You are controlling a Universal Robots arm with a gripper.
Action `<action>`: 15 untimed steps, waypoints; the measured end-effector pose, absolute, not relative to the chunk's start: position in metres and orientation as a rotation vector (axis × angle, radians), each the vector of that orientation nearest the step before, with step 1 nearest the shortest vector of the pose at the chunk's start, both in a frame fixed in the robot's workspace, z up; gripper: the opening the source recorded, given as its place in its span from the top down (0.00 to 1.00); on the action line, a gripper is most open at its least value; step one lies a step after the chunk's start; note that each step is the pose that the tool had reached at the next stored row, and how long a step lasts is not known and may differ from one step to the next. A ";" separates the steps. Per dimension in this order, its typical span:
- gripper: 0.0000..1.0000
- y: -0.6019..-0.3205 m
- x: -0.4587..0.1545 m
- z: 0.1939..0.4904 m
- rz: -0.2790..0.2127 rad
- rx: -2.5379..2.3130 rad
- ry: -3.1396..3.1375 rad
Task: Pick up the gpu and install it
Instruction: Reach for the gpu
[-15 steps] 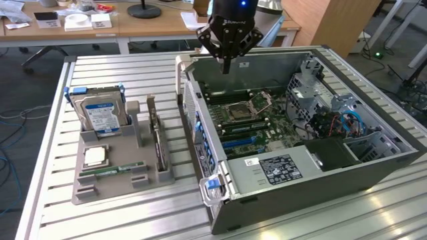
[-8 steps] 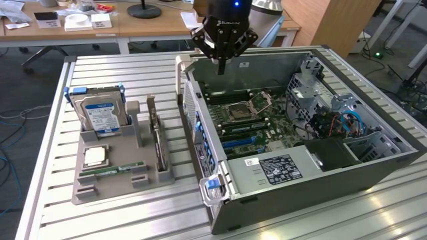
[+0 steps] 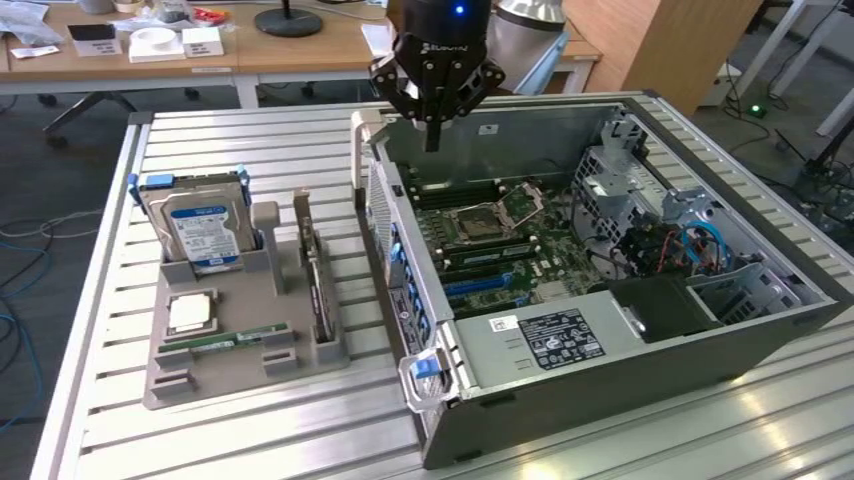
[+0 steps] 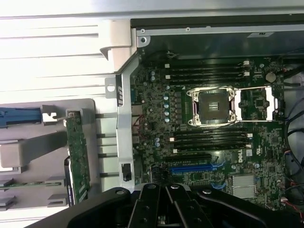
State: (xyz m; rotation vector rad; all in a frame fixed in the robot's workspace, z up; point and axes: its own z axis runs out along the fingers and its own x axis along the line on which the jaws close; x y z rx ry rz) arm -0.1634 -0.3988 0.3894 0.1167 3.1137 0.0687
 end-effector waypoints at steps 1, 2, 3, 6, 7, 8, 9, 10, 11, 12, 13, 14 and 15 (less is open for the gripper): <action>0.89 -0.399 -0.165 0.389 0.069 0.117 3.114; 0.89 -0.399 -0.167 0.389 0.069 0.117 3.114; 0.89 -0.399 -0.168 0.389 0.069 0.117 3.114; 0.89 -0.399 -0.174 0.388 0.069 0.117 3.114; 0.89 -0.399 -0.176 0.388 0.069 0.117 3.114; 0.89 -0.399 -0.177 0.388 0.069 0.117 3.114; 0.89 -0.399 -0.179 0.388 0.069 0.117 3.114; 0.89 -0.399 -0.180 0.388 0.069 0.117 3.114; 0.89 -0.399 -0.182 0.388 0.069 0.117 3.114; 0.89 -0.399 -0.184 0.387 0.069 0.118 3.114; 0.89 -0.399 -0.186 0.387 0.069 0.118 3.114; 0.89 -0.399 -0.187 0.387 0.069 0.118 3.114; 0.89 -0.399 -0.189 0.387 0.069 0.119 3.113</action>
